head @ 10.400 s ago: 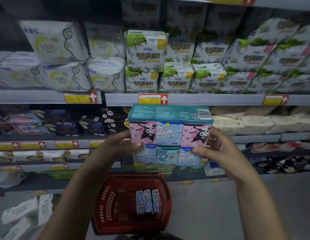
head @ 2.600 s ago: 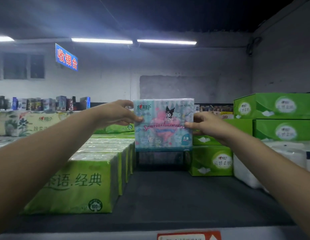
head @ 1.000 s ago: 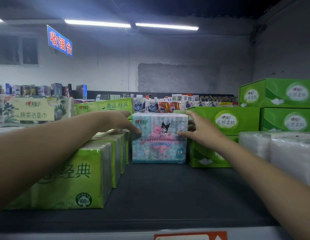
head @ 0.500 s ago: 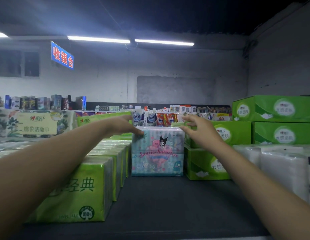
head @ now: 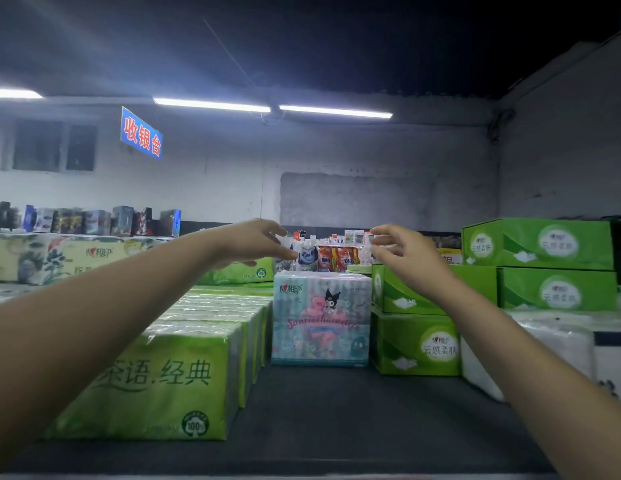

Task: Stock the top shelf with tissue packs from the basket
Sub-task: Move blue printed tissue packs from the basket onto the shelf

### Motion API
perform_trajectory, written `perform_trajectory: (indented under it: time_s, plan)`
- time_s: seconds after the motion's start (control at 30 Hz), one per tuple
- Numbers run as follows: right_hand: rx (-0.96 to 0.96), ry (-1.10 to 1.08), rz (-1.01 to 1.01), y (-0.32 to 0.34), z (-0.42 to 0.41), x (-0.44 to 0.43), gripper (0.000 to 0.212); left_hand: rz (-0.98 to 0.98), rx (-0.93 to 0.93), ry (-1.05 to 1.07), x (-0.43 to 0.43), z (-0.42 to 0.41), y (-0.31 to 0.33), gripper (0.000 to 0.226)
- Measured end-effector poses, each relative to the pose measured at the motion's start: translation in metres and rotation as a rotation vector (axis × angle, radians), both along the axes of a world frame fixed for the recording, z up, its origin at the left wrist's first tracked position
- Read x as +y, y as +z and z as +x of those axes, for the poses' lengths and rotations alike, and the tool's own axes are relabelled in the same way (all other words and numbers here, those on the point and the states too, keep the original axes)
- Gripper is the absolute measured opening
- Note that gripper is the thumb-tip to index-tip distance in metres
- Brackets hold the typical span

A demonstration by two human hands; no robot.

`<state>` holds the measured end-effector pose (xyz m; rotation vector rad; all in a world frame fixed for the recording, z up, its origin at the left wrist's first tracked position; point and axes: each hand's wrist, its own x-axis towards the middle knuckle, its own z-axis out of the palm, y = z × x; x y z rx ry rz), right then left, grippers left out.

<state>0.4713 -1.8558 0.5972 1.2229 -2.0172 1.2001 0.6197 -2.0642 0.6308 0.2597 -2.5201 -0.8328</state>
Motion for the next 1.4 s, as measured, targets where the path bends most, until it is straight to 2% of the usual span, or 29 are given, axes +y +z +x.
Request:
perform_trajectory:
  time_s: [0.2, 0.37, 0.53, 0.63, 0.8, 0.93, 1.1, 1.2, 1.4]
  plan:
    - [-0.031, 0.007, 0.008, -0.002, 0.017, 0.012, 0.034, 0.000, 0.015, -0.030, 0.009, 0.018, -0.011, 0.055]
    - [-0.005, -0.006, 0.046, -0.004, 0.036, 0.024, 0.025, 0.044, 0.061, -0.053, 0.017, 0.035, -0.021, 0.054]
    - [-0.024, -0.002, 0.025, -0.006, 0.061, 0.038, 0.030, 0.061, 0.104, -0.104, 0.029, 0.059, -0.025, 0.041]
    - [-0.067, 0.039, 0.000, -0.010, 0.076, 0.043, 0.031, 0.104, 0.161, -0.118, 0.034, 0.075, -0.030, 0.037]
    - [-0.284, 0.211, -0.130, -0.028, 0.106, 0.051, 0.015, 0.213, 0.259, -0.043, 0.033, 0.103, -0.057, 0.019]
    - [-0.390, 0.215, -0.196, -0.049, 0.129, 0.059, 0.014, 0.190, 0.328, -0.032, 0.036, 0.128, -0.077, 0.032]
    - [-0.424, 0.156, -0.249, -0.070, 0.156, 0.071, 0.014, 0.318, 0.412, -0.129, 0.055, 0.153, -0.089, 0.024]
    - [-0.485, 0.180, -0.291, -0.081, 0.169, 0.091, 0.021, 0.383, 0.451, -0.182, 0.070, 0.171, -0.093, 0.021]
    - [-0.510, 0.189, -0.284, -0.091, 0.180, 0.122, 0.025, 0.460, 0.450, -0.132, 0.089, 0.196, -0.124, 0.023]
